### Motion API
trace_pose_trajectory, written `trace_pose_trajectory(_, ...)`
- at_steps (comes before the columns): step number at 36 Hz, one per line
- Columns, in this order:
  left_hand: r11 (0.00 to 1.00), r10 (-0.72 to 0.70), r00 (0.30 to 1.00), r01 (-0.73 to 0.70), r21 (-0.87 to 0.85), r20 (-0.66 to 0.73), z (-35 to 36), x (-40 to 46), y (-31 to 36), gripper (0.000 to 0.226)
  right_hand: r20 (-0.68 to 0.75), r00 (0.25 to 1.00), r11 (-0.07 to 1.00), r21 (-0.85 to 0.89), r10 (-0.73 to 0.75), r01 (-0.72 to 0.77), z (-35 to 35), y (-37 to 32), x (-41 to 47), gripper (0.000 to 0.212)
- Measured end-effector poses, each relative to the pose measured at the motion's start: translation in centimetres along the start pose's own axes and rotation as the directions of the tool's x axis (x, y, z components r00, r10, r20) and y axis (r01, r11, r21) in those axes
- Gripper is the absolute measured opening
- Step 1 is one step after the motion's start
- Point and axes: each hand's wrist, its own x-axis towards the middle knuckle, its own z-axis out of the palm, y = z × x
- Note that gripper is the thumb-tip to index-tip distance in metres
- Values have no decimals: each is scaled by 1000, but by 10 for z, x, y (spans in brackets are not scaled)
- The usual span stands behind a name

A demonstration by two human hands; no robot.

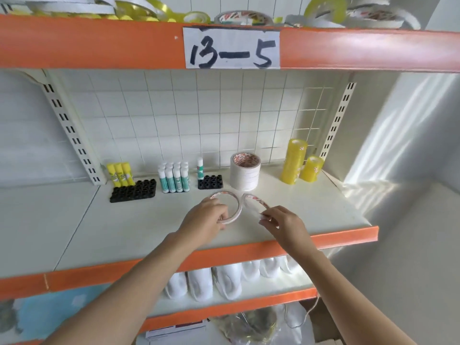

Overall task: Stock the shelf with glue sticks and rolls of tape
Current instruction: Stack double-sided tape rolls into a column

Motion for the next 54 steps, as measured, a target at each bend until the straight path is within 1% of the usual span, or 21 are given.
trace_pose_trajectory(5, 992, -122, 993, 122, 22, 4, 30, 14, -8, 11, 77, 997, 1000, -2, 11, -11, 8, 30, 22, 22)
trace_pose_trajectory(10, 980, -200, 979, 201, 14, -40, 47, 26, -8, 12, 87, 996, 1000, -19, 22, -20, 17, 46, 38, 21)
trace_pose_trajectory(15, 978, -209, 976, 208, -23, -66, 54, 41, 0, 16, 108, 993, 994, -96, 53, -43, 19, 54, 46, 23)
trace_pose_trajectory(18, 975, -221, 973, 219, -29, -74, 63, 45, 3, 18, 81, 995, 993, -108, 63, -54, 19, 54, 45, 21)
trace_pose_trajectory(20, 979, -205, 972, 202, -36, -112, 68, 43, 2, 19, 63, 997, 991, -129, 40, -32, 22, 54, 41, 20)
trace_pose_trajectory(22, 983, -181, 969, 177, -37, -166, 73, 39, -1, 16, 66, 997, 987, -156, 35, -24, 24, 53, 38, 24)
trace_pose_trajectory(25, 991, -133, 961, 133, -16, -244, 77, 34, -8, 8, 81, 994, 981, -187, 68, -52, 23, 54, 41, 23)
trace_pose_trajectory(28, 991, -129, 954, 131, -9, -272, 78, 29, -10, 10, 79, 994, 973, -221, 77, -58, 24, 55, 42, 21)
trace_pose_trajectory(32, 984, -161, 948, 175, 25, -275, 76, 30, -8, 24, 0, 1000, 973, -228, 23, -22, 25, 58, 40, 15)
trace_pose_trajectory(36, 972, -203, 939, 227, 57, -277, 78, 32, -9, 36, -149, 988, 977, -213, -44, 11, 25, 58, 37, 15)
trace_pose_trajectory(40, 975, -211, 939, 223, 14, -271, 81, 28, -16, 31, -250, 963, 977, -208, -98, 45, 22, 56, 34, 24)
trace_pose_trajectory(43, 970, -240, 930, 217, -110, -278, 81, 28, -20, 31, -308, 943, 981, -184, -124, 69, 19, 54, 35, 27)
trace_pose_trajectory(46, 956, -253, 927, 195, -220, -277, 81, 27, -20, 29, -361, 921, 982, -164, -145, 91, 16, 50, 38, 22)
trace_pose_trajectory(50, 967, -180, 944, 118, -228, -278, 84, 28, -20, 27, -423, 897, 985, -163, -126, 61, 14, 44, 50, 21)
trace_pose_trajectory(54, 971, -171, 941, 110, -212, -291, 87, 32, -22, 31, -450, 886, 987, -154, -111, 45, 12, 41, 65, 21)
